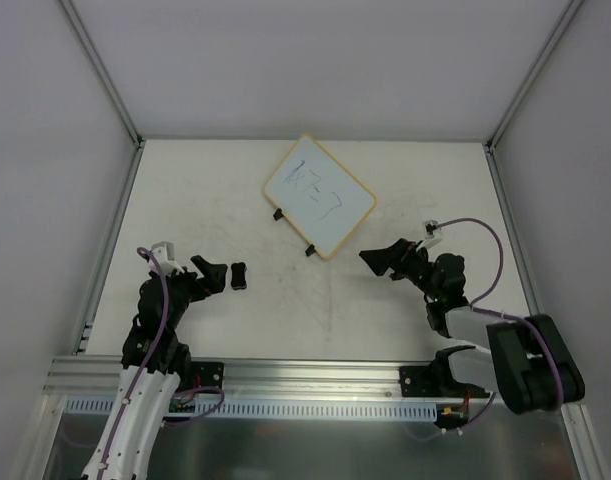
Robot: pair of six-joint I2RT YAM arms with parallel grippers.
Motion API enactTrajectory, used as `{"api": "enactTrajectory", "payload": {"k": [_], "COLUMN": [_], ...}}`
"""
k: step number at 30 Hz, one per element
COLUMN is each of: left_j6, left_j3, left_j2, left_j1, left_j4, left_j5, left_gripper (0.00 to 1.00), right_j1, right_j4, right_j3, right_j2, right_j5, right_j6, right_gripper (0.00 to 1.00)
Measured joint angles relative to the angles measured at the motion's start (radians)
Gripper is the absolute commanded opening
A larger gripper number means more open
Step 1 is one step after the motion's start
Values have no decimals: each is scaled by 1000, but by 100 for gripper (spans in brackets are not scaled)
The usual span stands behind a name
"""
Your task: Erase the whiteboard
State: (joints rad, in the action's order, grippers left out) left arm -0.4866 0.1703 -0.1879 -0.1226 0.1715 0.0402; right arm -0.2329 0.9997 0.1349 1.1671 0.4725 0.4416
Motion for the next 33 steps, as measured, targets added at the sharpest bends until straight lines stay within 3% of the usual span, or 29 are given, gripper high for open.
{"api": "enactTrajectory", "payload": {"k": [3, 7, 20, 24, 26, 27, 31, 33], "left_j6": [0, 0, 0, 0, 0, 0, -1, -1], "left_j3": [0, 0, 1, 1, 5, 11, 40, 59], "left_j2": [-2, -3, -15, -23, -49, -71, -167, -213], "left_j1": [0, 0, 0, 0, 0, 0, 0, 0], "left_j4": [0, 0, 1, 0, 2, 1, 1, 3], "left_j5": [0, 0, 2, 2, 2, 2, 0, 0], "left_gripper": [99, 99, 99, 99, 99, 99, 99, 99], "right_j1": [-6, -40, -121, -121, -121, -121, -121, -120], "right_j4": [142, 206, 276, 281, 281, 281, 281, 280], "right_j3": [17, 83, 300, 354, 373, 377, 394, 397], "right_j2": [159, 341, 504, 562, 591, 597, 625, 632], "right_j5": [5, 0, -52, -64, -66, -66, -70, -71], "right_j6": [20, 28, -23, -23, -19, -21, -11, -7], "right_gripper": [88, 87, 84, 75, 55, 51, 40, 40]}}
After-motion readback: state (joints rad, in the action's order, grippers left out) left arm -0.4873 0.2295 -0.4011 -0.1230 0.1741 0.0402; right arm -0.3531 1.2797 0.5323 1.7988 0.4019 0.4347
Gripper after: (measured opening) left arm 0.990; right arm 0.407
